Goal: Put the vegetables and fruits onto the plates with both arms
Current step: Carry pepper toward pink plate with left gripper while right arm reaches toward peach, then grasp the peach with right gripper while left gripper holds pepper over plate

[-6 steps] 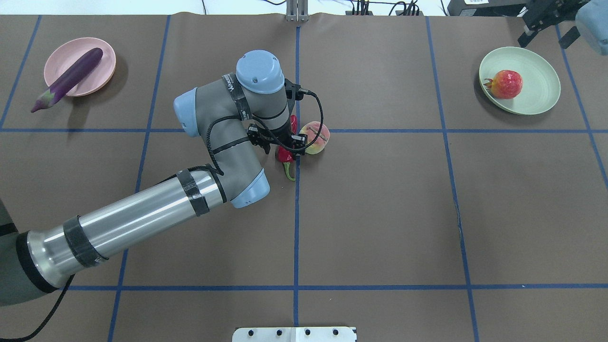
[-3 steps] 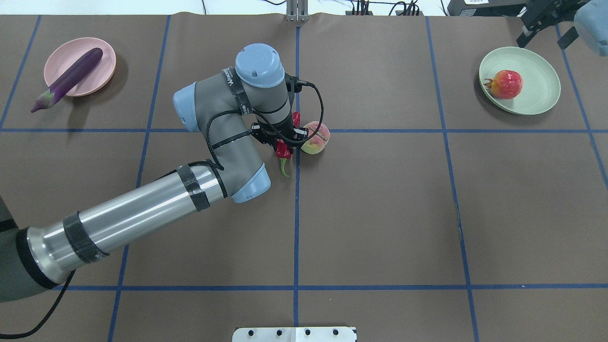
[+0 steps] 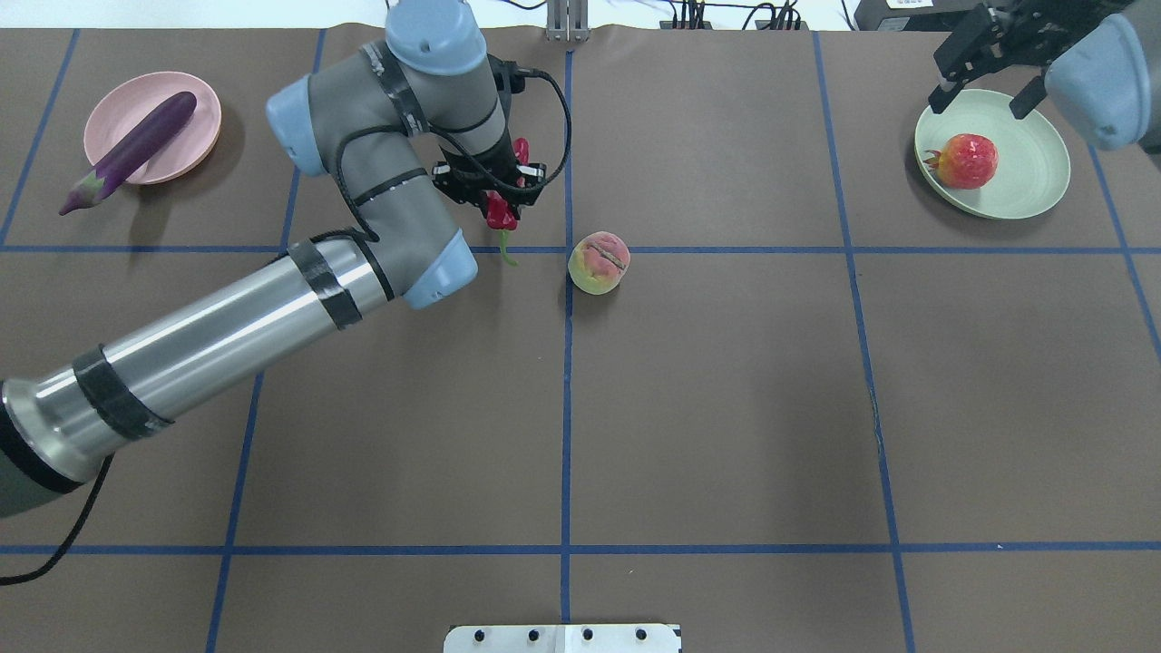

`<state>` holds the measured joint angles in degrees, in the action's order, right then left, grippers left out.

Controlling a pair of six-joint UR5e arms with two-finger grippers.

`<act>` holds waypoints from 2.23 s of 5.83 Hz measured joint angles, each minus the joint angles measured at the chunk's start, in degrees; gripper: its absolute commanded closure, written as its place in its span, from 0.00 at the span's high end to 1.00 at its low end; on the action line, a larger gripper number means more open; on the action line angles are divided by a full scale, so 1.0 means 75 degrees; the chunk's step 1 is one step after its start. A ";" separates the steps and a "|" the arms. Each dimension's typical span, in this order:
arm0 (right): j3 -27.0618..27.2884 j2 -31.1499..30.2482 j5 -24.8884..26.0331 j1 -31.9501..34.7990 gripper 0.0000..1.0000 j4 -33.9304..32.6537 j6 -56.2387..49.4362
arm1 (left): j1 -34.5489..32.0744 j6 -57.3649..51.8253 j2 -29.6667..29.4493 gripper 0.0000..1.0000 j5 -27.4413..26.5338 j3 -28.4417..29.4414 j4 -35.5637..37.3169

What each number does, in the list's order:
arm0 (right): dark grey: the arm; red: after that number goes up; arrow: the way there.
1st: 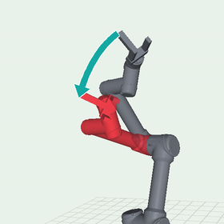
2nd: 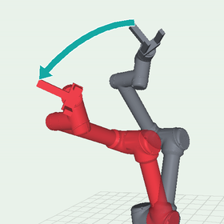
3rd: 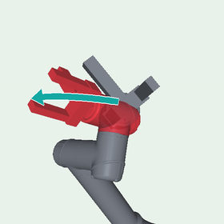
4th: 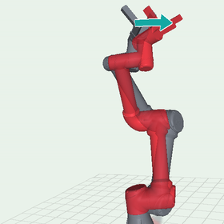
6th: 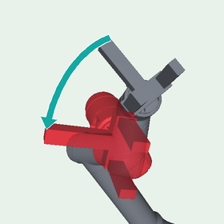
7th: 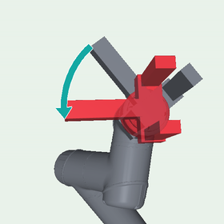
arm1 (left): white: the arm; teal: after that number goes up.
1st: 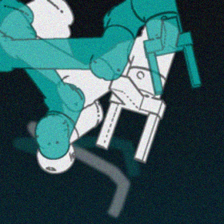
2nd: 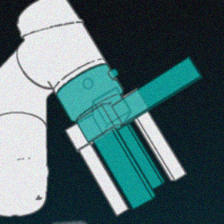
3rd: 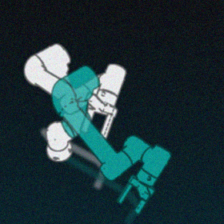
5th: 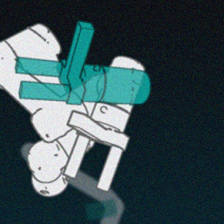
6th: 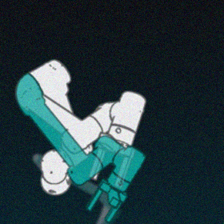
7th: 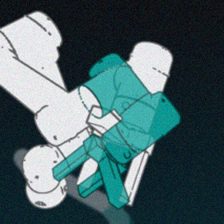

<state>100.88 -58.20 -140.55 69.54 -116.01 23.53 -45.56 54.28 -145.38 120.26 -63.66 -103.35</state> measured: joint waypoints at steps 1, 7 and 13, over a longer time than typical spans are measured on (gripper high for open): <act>0.0263 0.0096 0.0172 -0.0440 0.99 0.0016 0.0675 | -0.0476 -0.0380 0.0046 0.00 0.0248 0.0005 0.0281; -0.1239 0.1355 0.1966 -0.3061 0.99 0.2850 0.4726 | -0.2221 -0.2640 0.1004 0.00 0.0255 0.0031 0.1255; -0.3381 0.2290 0.3674 -0.4005 0.99 0.5225 0.5448 | -0.2675 -0.4205 0.1644 0.00 -0.0563 0.0116 0.1288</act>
<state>75.53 -41.02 -113.00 39.50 -76.82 64.40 -65.63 22.74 -133.05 116.04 -62.79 -93.69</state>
